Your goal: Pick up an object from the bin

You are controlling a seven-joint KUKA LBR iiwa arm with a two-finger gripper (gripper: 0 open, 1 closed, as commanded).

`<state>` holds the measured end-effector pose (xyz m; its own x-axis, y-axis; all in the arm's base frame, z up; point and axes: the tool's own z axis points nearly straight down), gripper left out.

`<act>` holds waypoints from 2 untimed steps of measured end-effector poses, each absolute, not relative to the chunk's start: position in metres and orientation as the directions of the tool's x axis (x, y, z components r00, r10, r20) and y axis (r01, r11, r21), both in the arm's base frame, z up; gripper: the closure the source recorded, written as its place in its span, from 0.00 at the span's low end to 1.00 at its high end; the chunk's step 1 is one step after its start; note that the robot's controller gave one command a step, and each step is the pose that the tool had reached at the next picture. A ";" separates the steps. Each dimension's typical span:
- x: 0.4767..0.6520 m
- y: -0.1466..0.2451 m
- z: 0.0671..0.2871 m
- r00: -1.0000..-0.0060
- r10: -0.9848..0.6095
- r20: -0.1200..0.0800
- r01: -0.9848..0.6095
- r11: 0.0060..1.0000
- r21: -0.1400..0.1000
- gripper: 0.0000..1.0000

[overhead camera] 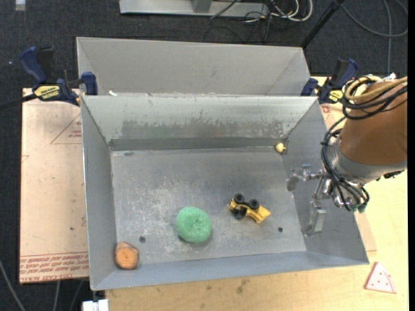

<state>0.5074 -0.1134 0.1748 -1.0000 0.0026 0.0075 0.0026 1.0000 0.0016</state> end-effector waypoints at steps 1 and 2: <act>0.509 -0.113 0.179 -1.000 0.000 -0.001 0.000 1.000 0.000 0.00; 0.527 -0.091 0.134 -0.998 -0.062 -0.007 -0.062 0.998 -0.002 0.00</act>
Offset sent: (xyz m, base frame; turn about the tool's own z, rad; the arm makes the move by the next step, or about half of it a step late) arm 0.0384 0.0539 -0.1048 -0.1482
